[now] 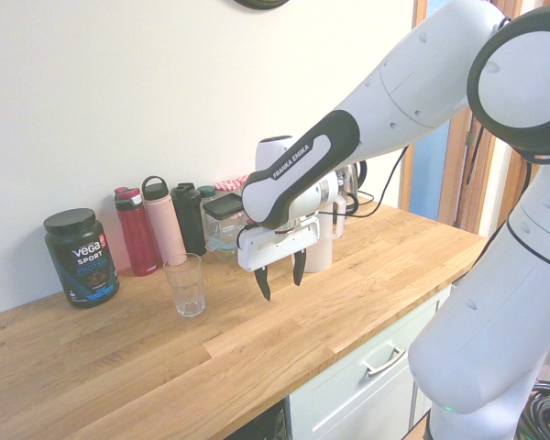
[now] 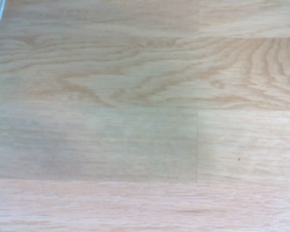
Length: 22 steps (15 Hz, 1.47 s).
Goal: Pour me some water
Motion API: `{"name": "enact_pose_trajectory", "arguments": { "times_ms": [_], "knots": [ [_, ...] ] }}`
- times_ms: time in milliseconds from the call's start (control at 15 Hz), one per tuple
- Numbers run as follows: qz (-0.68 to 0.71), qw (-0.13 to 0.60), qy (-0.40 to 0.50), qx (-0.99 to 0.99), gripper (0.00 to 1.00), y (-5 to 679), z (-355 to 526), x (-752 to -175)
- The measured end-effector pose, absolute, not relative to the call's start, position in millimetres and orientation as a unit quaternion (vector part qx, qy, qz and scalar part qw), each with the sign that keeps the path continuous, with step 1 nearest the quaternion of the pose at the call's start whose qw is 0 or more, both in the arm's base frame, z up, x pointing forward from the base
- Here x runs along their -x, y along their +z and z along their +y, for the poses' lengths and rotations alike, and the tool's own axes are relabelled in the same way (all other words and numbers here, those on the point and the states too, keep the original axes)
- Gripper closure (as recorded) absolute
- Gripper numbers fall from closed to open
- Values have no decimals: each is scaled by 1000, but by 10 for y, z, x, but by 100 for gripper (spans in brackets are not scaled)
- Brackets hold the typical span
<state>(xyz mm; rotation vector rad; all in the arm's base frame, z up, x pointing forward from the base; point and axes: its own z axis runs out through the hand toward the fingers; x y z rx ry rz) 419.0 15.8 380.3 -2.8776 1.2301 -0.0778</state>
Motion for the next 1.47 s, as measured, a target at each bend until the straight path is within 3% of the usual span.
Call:
{"name": "enact_pose_trajectory", "arguments": {
  "times_ms": [333,933,1467],
  "knots": [
    [396,12,-44,917,0,4049,123,-4218],
    [397,3,-89,914,0,5722,-698,-4084],
    [384,5,-87,919,0,5749,-1635,-3982]
  ]
}}
